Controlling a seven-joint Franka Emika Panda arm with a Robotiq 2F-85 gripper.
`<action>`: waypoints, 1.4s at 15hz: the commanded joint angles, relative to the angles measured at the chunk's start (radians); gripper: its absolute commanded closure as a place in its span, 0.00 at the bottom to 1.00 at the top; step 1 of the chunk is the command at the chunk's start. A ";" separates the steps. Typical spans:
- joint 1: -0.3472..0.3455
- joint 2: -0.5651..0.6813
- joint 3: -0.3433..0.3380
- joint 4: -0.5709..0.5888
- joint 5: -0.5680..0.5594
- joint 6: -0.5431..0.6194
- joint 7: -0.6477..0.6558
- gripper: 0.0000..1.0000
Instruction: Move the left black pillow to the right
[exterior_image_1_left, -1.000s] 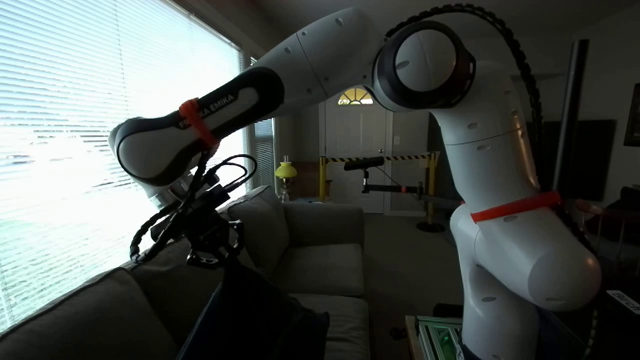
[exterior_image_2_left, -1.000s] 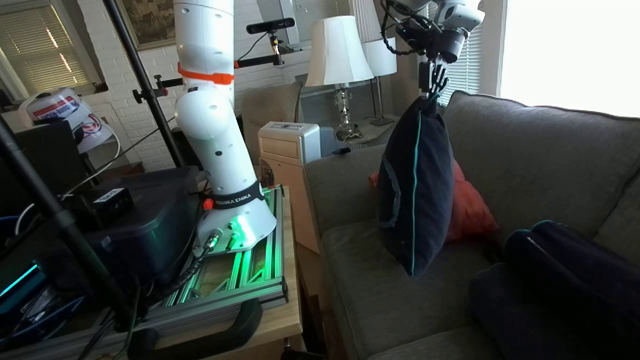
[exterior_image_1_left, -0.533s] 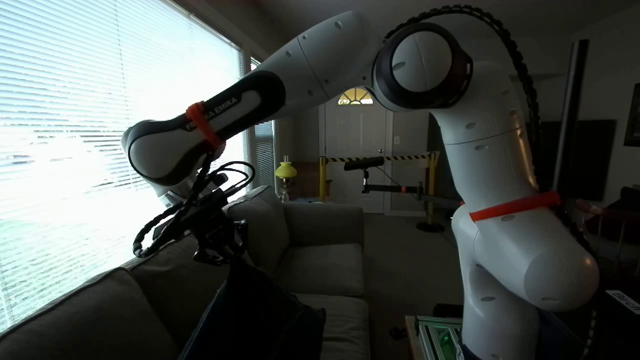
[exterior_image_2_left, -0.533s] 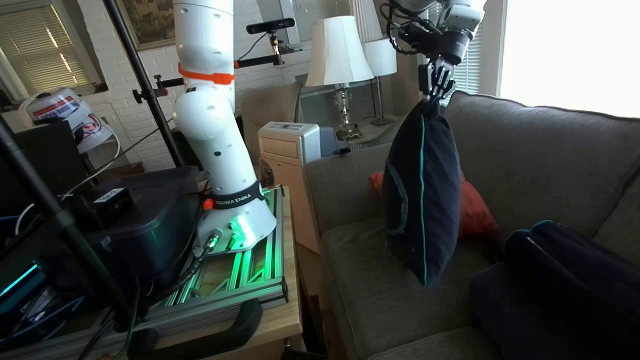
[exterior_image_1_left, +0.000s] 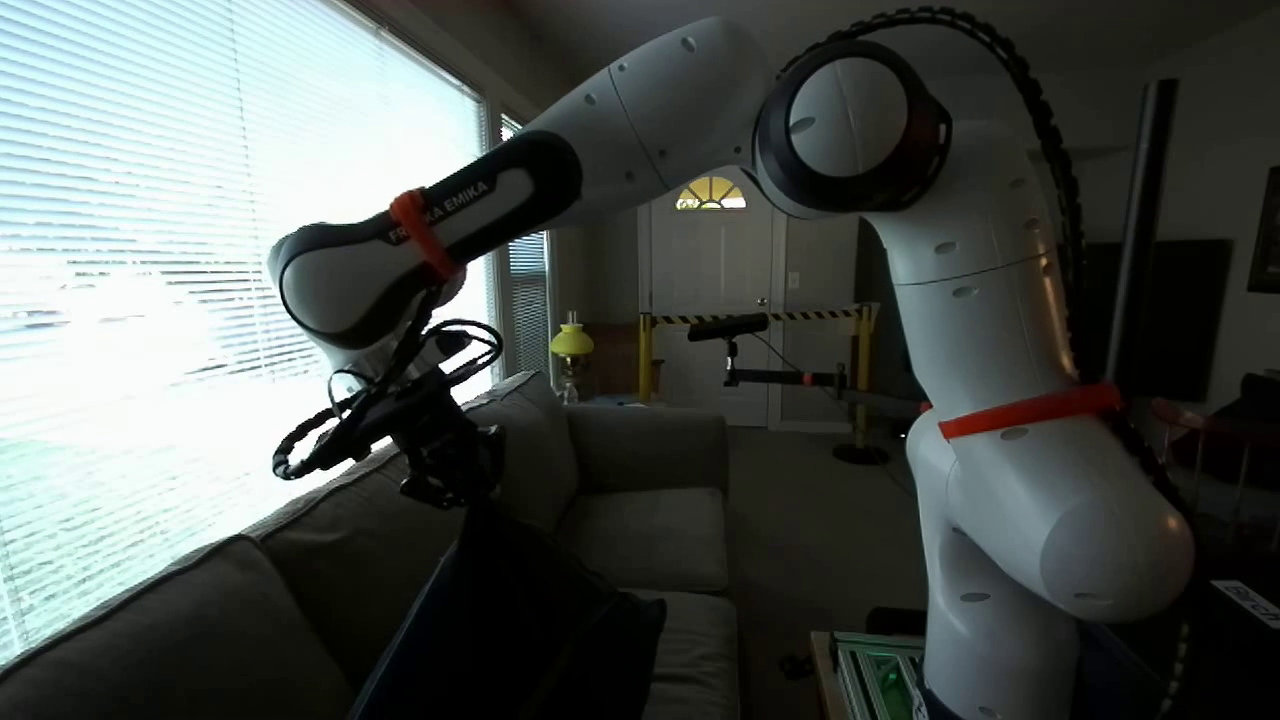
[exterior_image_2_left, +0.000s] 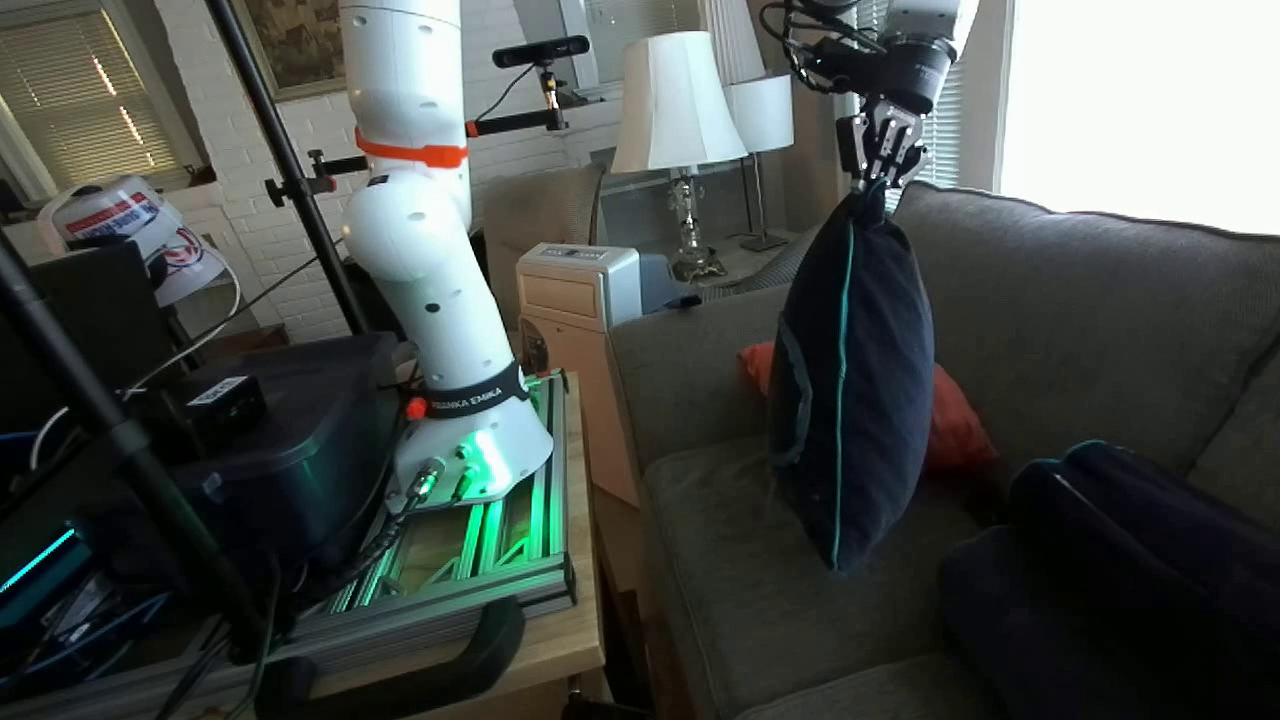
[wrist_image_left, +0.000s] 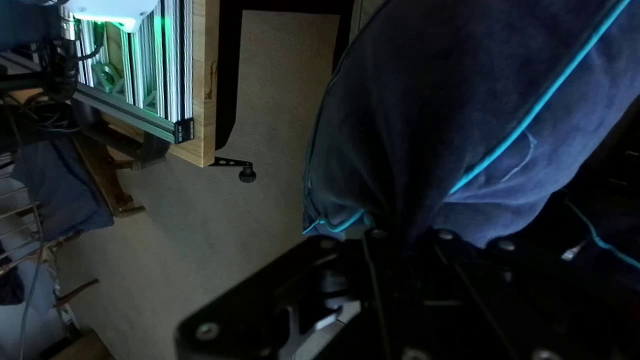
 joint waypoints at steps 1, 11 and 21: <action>-0.020 -0.039 0.004 -0.019 -0.010 0.022 0.075 0.97; -0.051 -0.017 -0.003 -0.021 0.012 0.172 0.262 0.97; -0.053 -0.029 -0.003 0.000 0.018 0.228 0.411 0.97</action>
